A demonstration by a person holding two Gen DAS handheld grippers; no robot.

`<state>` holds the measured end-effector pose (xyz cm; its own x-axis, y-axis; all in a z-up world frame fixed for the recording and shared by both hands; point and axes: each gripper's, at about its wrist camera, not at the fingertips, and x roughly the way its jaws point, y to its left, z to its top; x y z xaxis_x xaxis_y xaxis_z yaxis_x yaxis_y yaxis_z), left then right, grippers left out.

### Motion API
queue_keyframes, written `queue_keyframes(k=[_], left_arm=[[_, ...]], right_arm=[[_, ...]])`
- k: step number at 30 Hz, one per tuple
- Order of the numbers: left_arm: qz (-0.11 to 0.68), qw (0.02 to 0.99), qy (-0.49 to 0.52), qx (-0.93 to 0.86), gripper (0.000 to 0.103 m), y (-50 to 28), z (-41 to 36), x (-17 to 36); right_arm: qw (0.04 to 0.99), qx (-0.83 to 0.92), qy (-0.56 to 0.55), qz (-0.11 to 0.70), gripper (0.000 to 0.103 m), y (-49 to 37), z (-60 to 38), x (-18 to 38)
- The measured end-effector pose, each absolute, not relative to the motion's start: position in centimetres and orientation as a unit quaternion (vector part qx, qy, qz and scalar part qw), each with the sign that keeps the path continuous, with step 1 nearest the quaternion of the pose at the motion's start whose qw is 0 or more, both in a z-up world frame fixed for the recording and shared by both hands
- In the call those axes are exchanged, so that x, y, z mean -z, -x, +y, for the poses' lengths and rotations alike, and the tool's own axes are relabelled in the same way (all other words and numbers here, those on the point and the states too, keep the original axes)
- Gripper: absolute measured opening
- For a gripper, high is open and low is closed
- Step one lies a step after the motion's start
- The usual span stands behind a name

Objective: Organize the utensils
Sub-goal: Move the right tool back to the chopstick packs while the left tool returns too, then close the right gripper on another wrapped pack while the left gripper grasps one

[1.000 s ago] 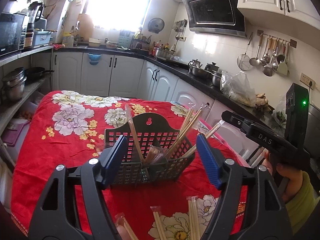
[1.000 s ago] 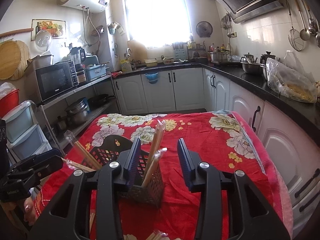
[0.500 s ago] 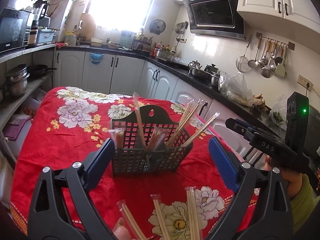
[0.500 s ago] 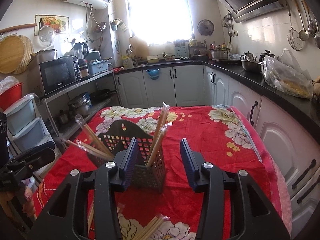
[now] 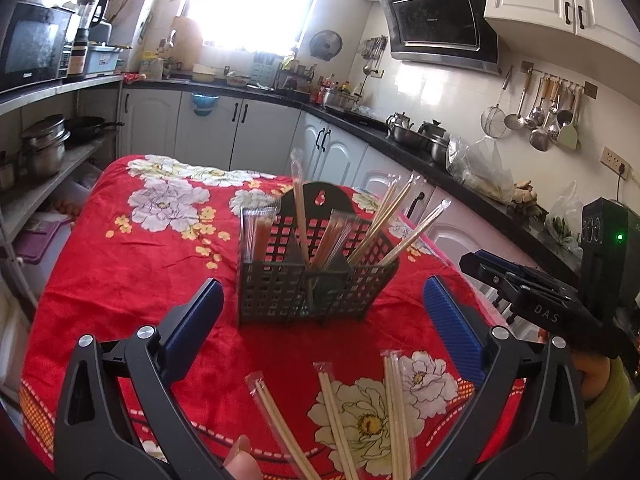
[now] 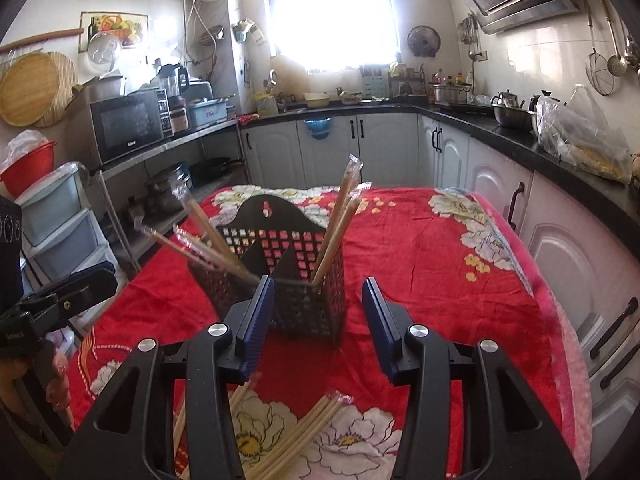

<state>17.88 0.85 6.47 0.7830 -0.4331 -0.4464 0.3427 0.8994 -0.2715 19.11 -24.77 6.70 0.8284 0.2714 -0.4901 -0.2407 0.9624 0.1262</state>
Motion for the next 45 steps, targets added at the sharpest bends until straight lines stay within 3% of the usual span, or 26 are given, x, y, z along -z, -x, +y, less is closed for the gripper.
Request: queue_keyframes(k=[39, 42, 45], left_arm=[[0.371, 0.898, 0.054, 0.23, 0.092, -17.4, -3.3, 1.8], [0.383, 0.892, 0.053, 0.235, 0.088, -17.7, -3.6, 2.4], [0.406, 0.879, 0.056, 0.244, 0.075, -18.3, -4.0, 3.3]], right_arm=[[0.908, -0.133, -0.065, 0.392, 0.041, -17.7, -26.6, 3.1], [0.902, -0.135, -0.066, 0.404, 0.034, -18.0, -26.8, 3.7], [0.894, -0.137, -0.072, 0.42, 0.028, -18.7, -26.7, 4.4]])
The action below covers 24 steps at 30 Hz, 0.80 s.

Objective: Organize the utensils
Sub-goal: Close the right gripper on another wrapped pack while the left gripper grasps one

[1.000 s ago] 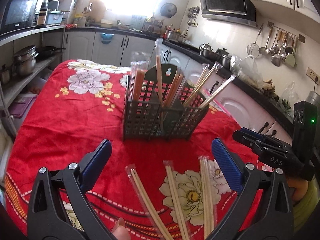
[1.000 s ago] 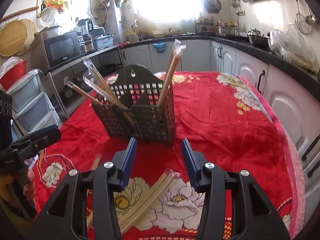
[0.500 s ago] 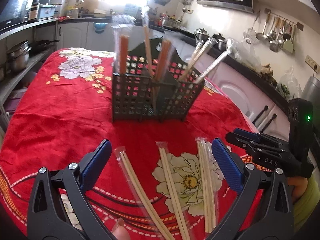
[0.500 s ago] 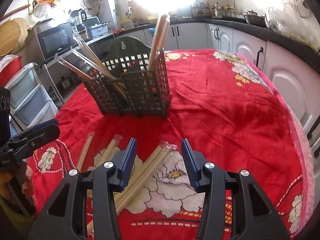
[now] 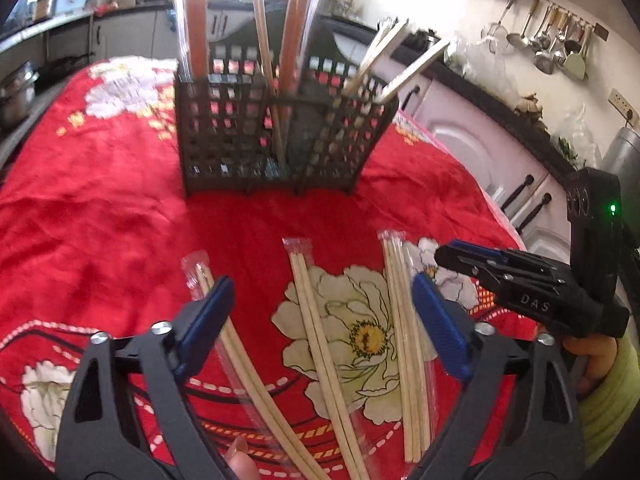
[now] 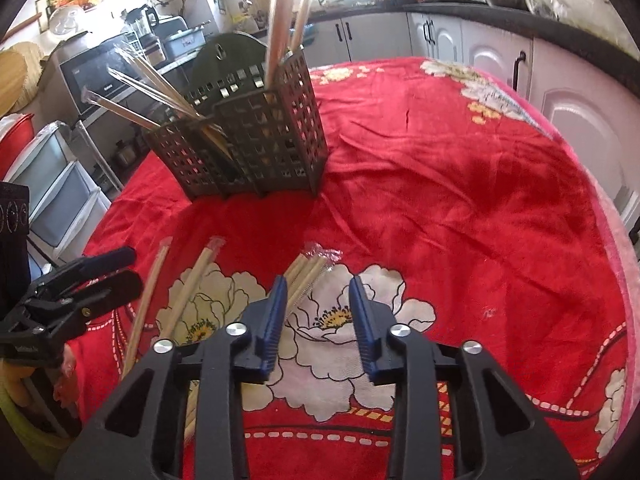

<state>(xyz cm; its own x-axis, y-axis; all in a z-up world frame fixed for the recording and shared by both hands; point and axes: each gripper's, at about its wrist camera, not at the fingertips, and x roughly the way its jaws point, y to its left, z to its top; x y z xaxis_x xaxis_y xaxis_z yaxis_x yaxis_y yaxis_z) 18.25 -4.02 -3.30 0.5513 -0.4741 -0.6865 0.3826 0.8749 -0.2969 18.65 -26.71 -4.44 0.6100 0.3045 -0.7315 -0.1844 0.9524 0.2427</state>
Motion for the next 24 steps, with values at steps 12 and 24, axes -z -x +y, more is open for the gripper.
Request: queue_keyframes(k=[12, 24], left_arm=[[0.462, 0.848, 0.063, 0.252, 0.047, -20.4, -4.9, 6.0], [0.475, 0.845, 0.056, 0.24, 0.047, -22.2, -5.5, 6.4]], right_arm=[[0.871, -0.126, -0.097, 0.465, 0.026, -21.9, -26.9, 6.8], [0.873, -0.121, -0.077, 0.465, 0.027, -23.5, -25.6, 7.0]])
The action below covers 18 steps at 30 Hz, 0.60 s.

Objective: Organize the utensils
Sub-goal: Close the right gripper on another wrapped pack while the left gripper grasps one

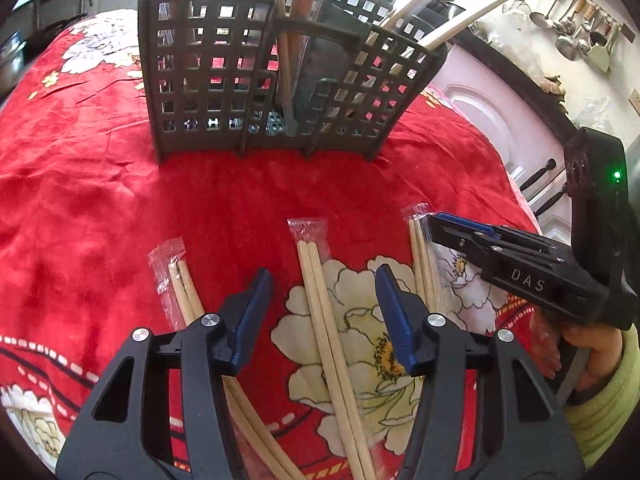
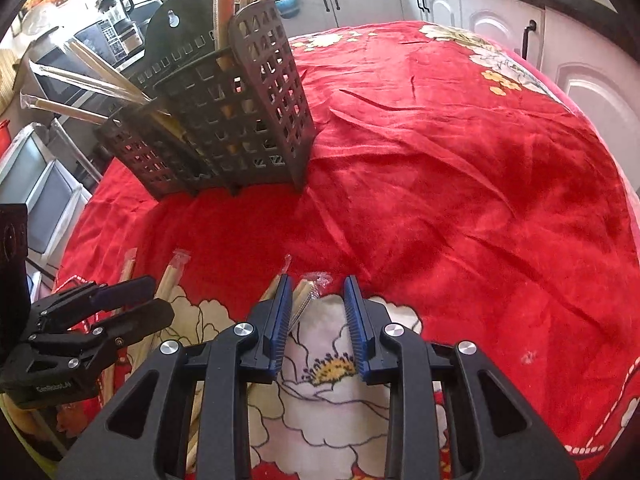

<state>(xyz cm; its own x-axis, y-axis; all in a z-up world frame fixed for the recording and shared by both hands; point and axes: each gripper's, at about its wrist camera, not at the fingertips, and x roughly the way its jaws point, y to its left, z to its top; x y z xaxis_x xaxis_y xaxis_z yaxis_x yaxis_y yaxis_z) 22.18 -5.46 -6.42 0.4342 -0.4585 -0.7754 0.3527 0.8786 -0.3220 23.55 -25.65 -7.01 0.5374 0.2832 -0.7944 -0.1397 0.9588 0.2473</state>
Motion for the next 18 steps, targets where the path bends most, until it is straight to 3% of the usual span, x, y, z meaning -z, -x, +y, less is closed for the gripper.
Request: queue_keyframes(k=[6, 15, 18], left_arm=[[0.477, 0.845, 0.051, 0.237, 0.047, -23.1, -5.7, 6.4], [0.475, 0.849, 0.024, 0.23, 0.047, -24.4, -7.0, 6.3], [0.471, 0.854, 0.0, 0.22, 0.036, -24.3, -7.6, 6.4]], right_arm=[[0.875, -0.119, -0.064, 0.465, 0.026, -24.1, -25.1, 7.2], [0.881, -0.128, -0.087, 0.448, 0.01, -23.3, -25.9, 6.8], [0.884, -0.128, -0.102, 0.438, 0.009, -22.9, -26.7, 6.4]])
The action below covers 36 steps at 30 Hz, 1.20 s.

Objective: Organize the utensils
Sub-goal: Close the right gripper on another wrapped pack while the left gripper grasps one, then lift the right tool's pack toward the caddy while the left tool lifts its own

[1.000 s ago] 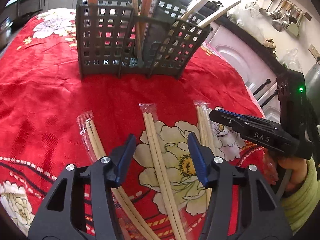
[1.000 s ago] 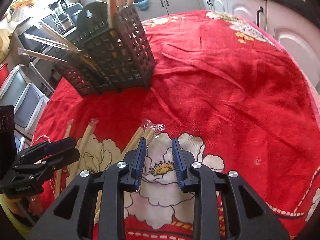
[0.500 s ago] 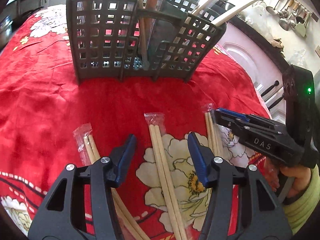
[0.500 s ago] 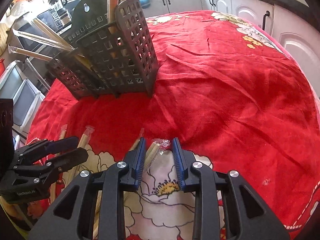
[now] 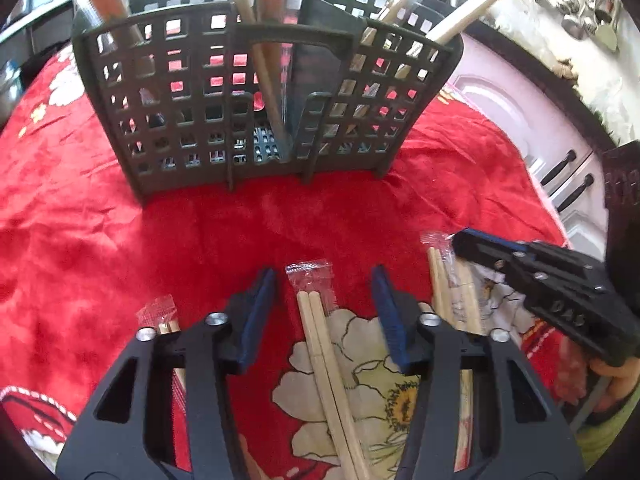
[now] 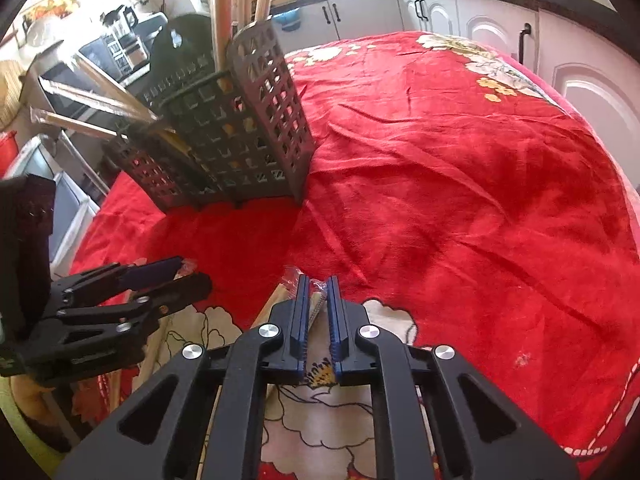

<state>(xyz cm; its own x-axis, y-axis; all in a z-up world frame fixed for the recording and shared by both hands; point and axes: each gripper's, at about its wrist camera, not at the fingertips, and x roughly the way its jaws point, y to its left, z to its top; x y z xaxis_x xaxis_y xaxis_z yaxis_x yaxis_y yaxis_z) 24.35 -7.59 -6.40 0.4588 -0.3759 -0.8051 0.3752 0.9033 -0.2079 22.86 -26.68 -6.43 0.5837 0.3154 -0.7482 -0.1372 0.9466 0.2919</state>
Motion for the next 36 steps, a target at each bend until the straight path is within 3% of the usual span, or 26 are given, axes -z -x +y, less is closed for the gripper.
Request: queue_keyframes(k=[2, 8, 36], left_arm=[[0.47, 0.856, -0.005, 0.214, 0.024, -24.4, -7.7, 6.4], [0.466, 0.858, 0.003, 0.215, 0.009, -24.3, -7.1, 6.4], [0.276, 0.928, 0.101, 0.229, 0.007, -18.7, 0.9, -8.0]], right_arm=[[0.887, -0.128, -0.107, 0.431, 0.009, -22.6, -27.0, 6.1], [0.897, -0.131, -0.111, 0.406, 0.008, -21.6, -27.5, 4.4], [0.946, -0.19, -0.066, 0.252, 0.005, -16.7, -25.4, -8.4]])
